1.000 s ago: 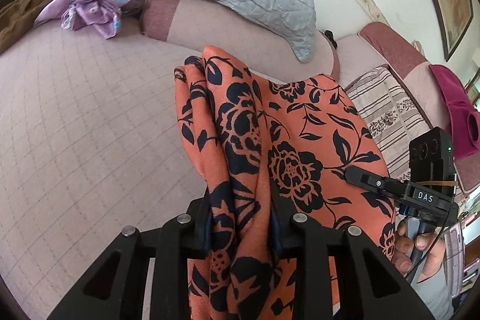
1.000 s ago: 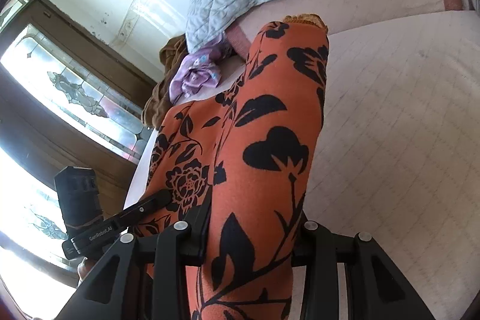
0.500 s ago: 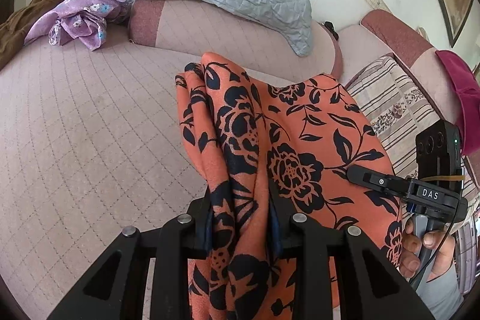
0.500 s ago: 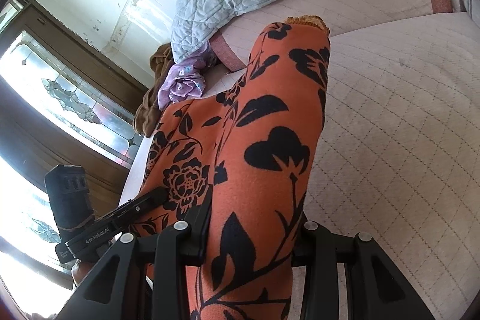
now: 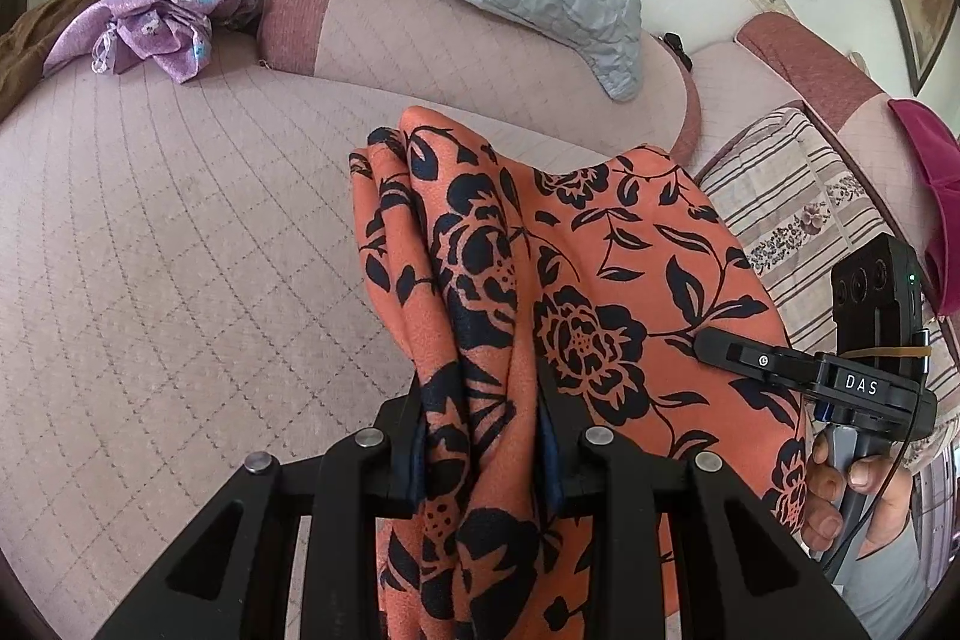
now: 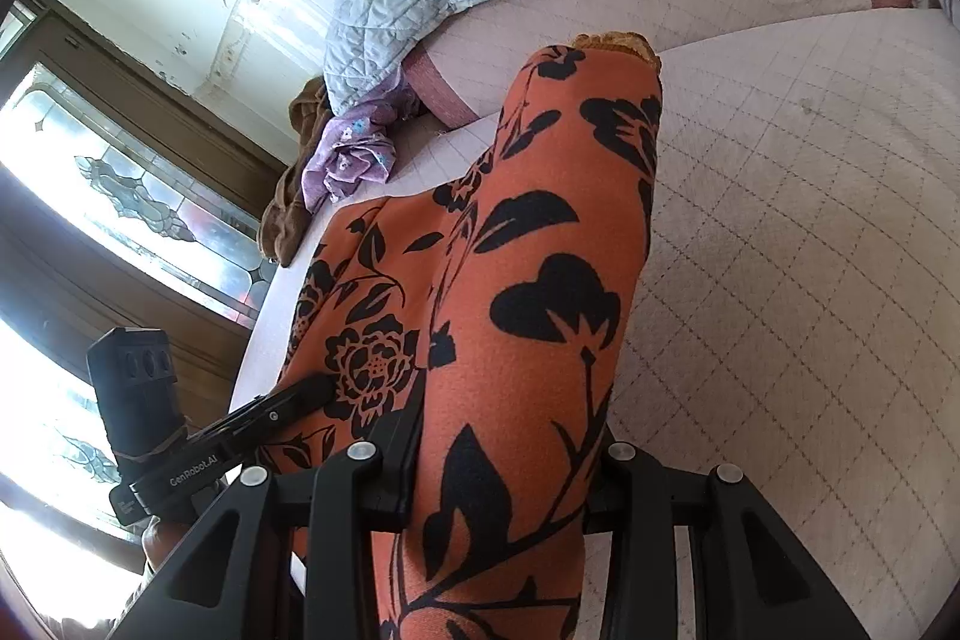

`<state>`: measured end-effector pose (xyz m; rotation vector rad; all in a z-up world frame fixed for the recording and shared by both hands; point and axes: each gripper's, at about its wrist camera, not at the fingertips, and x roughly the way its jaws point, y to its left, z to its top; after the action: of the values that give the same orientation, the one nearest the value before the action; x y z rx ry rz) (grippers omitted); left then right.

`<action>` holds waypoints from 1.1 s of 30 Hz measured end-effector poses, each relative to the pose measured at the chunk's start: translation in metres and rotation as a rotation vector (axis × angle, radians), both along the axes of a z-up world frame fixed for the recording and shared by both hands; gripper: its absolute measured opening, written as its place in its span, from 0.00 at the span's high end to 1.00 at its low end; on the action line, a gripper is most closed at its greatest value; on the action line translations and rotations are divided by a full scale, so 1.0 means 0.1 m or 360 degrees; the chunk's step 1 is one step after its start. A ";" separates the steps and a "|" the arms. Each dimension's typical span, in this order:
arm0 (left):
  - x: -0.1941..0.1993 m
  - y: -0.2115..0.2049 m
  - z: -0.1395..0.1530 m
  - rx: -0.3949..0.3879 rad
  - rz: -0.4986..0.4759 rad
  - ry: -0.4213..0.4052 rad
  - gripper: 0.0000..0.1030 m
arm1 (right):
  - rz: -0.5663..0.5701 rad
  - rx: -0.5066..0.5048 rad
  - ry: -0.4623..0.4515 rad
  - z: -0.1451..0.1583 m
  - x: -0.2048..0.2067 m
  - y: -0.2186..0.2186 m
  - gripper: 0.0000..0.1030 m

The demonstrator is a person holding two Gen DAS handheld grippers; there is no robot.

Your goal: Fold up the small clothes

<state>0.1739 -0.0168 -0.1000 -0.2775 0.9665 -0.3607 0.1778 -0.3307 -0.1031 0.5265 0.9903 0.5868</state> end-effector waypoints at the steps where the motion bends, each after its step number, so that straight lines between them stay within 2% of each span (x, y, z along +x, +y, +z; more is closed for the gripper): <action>1: 0.01 -0.01 -0.02 0.0007 -0.0002 0.0009 0.71 | 0.0000 -0.0005 0.0002 -0.02 0.02 0.00 0.63; 9: 0.01 -0.01 -0.01 0.0020 0.0013 0.0040 0.71 | 0.0006 -0.0010 0.0057 -0.26 0.12 -0.06 0.63; 17: -0.02 0.03 0.07 -0.0023 0.0042 -0.0052 0.71 | 0.0080 -0.0018 -0.0039 -0.05 0.14 -0.01 0.63; 21: 0.07 0.00 -0.12 -0.0018 0.0048 -0.0013 0.70 | 0.0068 0.0012 -0.0036 -0.10 0.21 -0.05 0.63; 23: 0.17 -0.03 -0.41 0.0012 0.0035 0.0105 0.64 | 0.0056 0.0036 0.0028 -0.30 0.26 -0.09 0.62; 24: 0.22 -0.04 -0.54 0.0024 0.0040 0.0175 0.63 | 0.0047 0.0036 0.0076 -0.42 0.28 -0.09 0.60; 25: 0.27 -0.02 -0.76 0.0030 0.0056 0.0312 0.55 | 0.0023 0.0020 0.0153 -0.59 0.30 -0.11 0.56; 26: 0.27 0.02 -0.81 -0.0033 0.0073 0.0325 0.44 | -0.0030 -0.0044 0.0246 -0.78 0.30 -0.13 0.49; 27: 0.26 0.10 -0.82 -0.0096 0.0123 0.0330 0.40 | -0.0070 -0.0097 0.0320 -0.93 0.28 -0.15 0.41; 28: 0.25 0.16 -0.80 -0.0114 0.0164 0.0340 0.37 | -0.0097 -0.0050 0.0316 -0.98 0.25 -0.20 0.41; 29: 0.23 0.20 -0.74 -0.0133 0.0177 0.0329 0.37 | -0.0133 -0.0005 0.0280 -0.96 0.19 -0.25 0.37; 30: 0.20 0.22 -0.71 -0.0136 0.0181 0.0312 0.37 | -0.0153 -0.0035 0.0284 -0.92 0.15 -0.27 0.32; 33: 0.08 0.27 -0.48 -0.0116 0.0196 0.0203 0.39 | -0.0187 -0.0186 0.0205 -0.72 0.06 -0.32 0.32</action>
<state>0.1817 0.0105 -0.1477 -0.4288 1.0573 -0.2681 0.1836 -0.3626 -0.1756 0.5196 1.1007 0.3912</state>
